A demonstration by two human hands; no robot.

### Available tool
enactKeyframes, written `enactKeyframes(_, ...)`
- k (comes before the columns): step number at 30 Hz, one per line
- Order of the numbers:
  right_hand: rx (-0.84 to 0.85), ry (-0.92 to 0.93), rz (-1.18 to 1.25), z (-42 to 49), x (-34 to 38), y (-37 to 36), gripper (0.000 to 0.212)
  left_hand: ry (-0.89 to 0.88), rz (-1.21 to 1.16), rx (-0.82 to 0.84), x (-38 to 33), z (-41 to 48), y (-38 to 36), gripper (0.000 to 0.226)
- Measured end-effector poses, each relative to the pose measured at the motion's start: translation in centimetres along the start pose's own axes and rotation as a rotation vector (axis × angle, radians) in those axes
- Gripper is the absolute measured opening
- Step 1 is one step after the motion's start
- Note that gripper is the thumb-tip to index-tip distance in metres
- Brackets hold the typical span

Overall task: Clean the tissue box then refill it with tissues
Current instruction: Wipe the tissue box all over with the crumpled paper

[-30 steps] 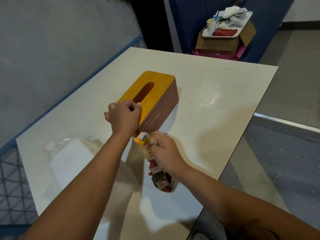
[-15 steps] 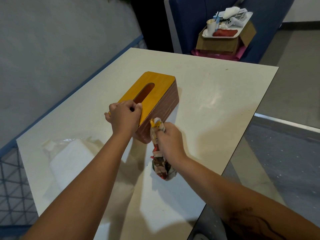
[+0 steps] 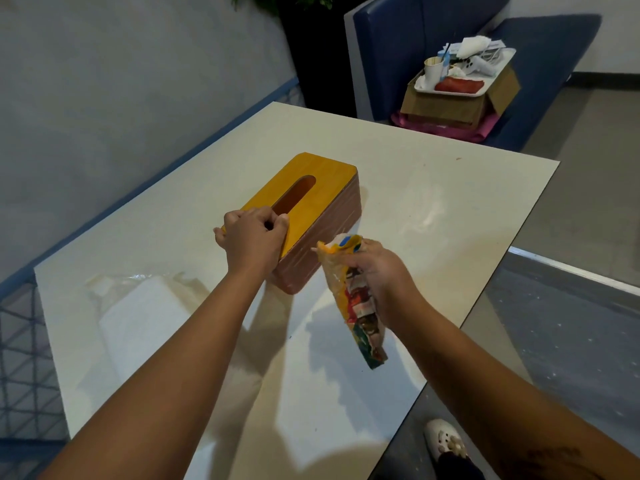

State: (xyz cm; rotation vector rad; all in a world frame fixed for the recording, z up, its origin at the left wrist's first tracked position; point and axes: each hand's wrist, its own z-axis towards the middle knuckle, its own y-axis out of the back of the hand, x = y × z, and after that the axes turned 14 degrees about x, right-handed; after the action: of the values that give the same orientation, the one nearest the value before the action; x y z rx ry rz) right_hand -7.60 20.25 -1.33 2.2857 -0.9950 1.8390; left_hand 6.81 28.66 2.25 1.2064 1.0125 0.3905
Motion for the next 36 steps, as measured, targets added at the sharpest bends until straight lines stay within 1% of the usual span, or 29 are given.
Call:
enactKeyframes(1,-0.011,0.003,-0.019,0.1,0.4,0.4,0.057,0.001,0.002,0.000,0.0,0.0,0.0,0.028)
enactKeyframes(2,-0.007,0.004,-0.032,0.1,0.8,0.9,0.060,0.003,0.001,-0.002,0.0,0.0,0.0,0.028)
enactKeyframes(3,0.009,0.013,-0.023,-0.3,1.3,1.4,0.051,0.006,0.001,-0.002,0.0,0.0,0.0,0.028)
enactKeyframes(5,0.077,-0.007,0.064,-0.8,2.0,2.4,0.022,0.009,-0.002,-0.006,0.0,0.1,0.0,0.028)
enactKeyframes(6,0.096,-0.030,0.142,-1.0,2.1,3.1,0.020,0.008,-0.004,-0.007,0.0,0.1,0.0,0.028)
enactKeyframes(9,0.133,-0.084,0.395,-0.4,1.9,4.6,0.035,0.017,-0.022,-0.004,0.1,0.2,-0.1,0.029)
enactKeyframes(11,0.113,-0.106,0.507,-0.1,2.1,5.2,0.034,0.019,-0.029,-0.004,0.2,0.3,-0.1,0.030)
enactKeyframes(12,0.124,-0.109,0.530,-0.1,2.2,5.5,0.030,0.016,-0.028,-0.005,0.2,0.3,-0.1,0.030)
enactKeyframes(14,0.139,-0.106,0.489,0.1,2.4,6.1,0.015,0.014,-0.028,-0.007,0.2,0.3,-0.1,0.030)
enactKeyframes(15,0.138,-0.114,0.451,0.2,2.4,6.4,0.015,0.015,-0.030,-0.005,0.2,0.3,-0.1,0.030)
enactKeyframes(18,0.127,-0.152,0.396,1.0,2.0,7.3,0.033,0.023,-0.032,-0.004,0.1,0.3,-0.1,0.029)
enactKeyframes(19,0.146,-0.151,0.400,1.1,1.9,7.5,0.034,0.025,-0.029,-0.005,0.1,0.3,-0.1,0.029)
enactKeyframes(21,0.191,-0.146,0.372,1.3,1.9,7.5,0.028,0.030,-0.029,-0.005,0.1,0.3,-0.1,0.029)
enactKeyframes(22,0.226,-0.158,0.328,1.5,1.8,7.6,0.036,0.032,-0.033,-0.005,0.1,0.3,-0.1,0.029)
enactKeyframes(23,0.258,-0.171,0.282,1.7,1.7,7.7,0.049,0.033,-0.038,-0.004,0.1,0.3,-0.1,0.029)
enactKeyframes(24,0.296,-0.183,0.243,1.7,1.7,7.6,0.054,0.033,-0.040,-0.004,0.1,0.3,-0.1,0.029)
enactKeyframes(25,0.336,-0.182,0.209,1.8,1.8,7.6,0.049,0.035,-0.041,-0.004,0.1,0.3,-0.1,0.030)
enactKeyframes(26,0.357,-0.183,0.180,1.8,2.0,7.5,0.036,0.037,-0.041,-0.002,0.1,0.3,-0.1,0.030)
enactKeyframes(28,0.354,-0.185,0.128,1.8,2.5,7.3,0.020,0.038,-0.042,0.000,0.1,0.4,-0.1,0.030)
enactKeyframes(30,0.306,-0.200,0.066,2.2,2.4,7.3,0.019,0.038,-0.044,-0.001,0.1,0.4,-0.1,0.030)
enactKeyframes(32,0.279,-0.229,0.082,2.7,1.9,7.7,0.020,0.039,-0.050,-0.002,0.0,0.3,-0.1,0.029)
enactKeyframes(33,0.292,-0.241,0.117,2.9,1.8,8.1,0.023,0.039,-0.052,-0.001,0.0,0.2,0.0,0.029)
enactKeyframes(34,0.325,-0.251,0.159,3.1,1.7,8.4,0.031,0.041,-0.051,-0.001,-0.1,0.2,0.0,0.029)
enactKeyframes(36,0.421,-0.265,0.241,3.3,1.6,9.4,0.059,0.042,-0.047,-0.002,-0.2,0.2,0.0,0.029)
